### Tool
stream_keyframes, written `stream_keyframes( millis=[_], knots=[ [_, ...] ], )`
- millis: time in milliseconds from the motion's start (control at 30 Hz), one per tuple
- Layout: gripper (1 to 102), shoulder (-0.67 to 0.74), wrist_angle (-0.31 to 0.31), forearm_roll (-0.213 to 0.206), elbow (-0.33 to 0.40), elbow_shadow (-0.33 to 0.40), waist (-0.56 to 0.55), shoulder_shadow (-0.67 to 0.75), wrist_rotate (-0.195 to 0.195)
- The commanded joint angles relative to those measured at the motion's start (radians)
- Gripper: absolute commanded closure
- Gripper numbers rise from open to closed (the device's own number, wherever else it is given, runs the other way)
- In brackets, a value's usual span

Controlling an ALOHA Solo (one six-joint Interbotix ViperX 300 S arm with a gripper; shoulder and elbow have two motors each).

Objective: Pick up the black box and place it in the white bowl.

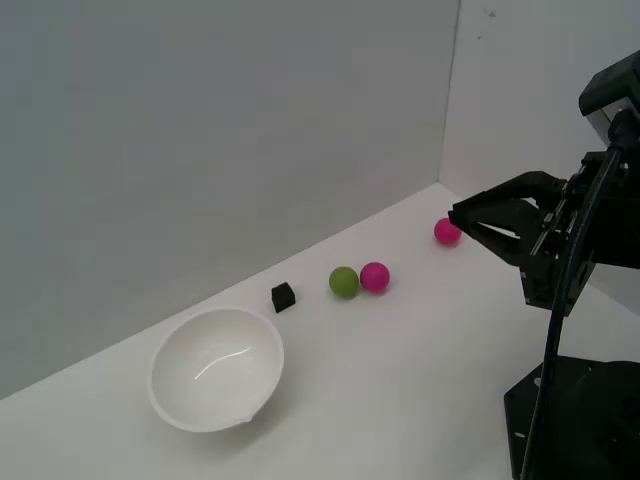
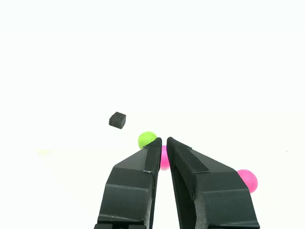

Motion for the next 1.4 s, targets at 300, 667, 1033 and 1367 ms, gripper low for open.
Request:
stream_keyframes(
  millis=[300,667,1033,1367],
  knots=[
    [100,0.006,-0.002,-0.017,-0.002,-0.002,-0.081,0.009,0.006],
    [100,0.018,-0.002,-0.017,-0.008,-0.005,-0.078,0.021,0.002],
    [100,-0.018,0.038,-0.014,-0.086,-0.087,-0.035,-0.015,-0.011],
    [99,-0.213,0.063,-0.012,-0.201,-0.199,-0.034,-0.212,-0.011]
  ],
)
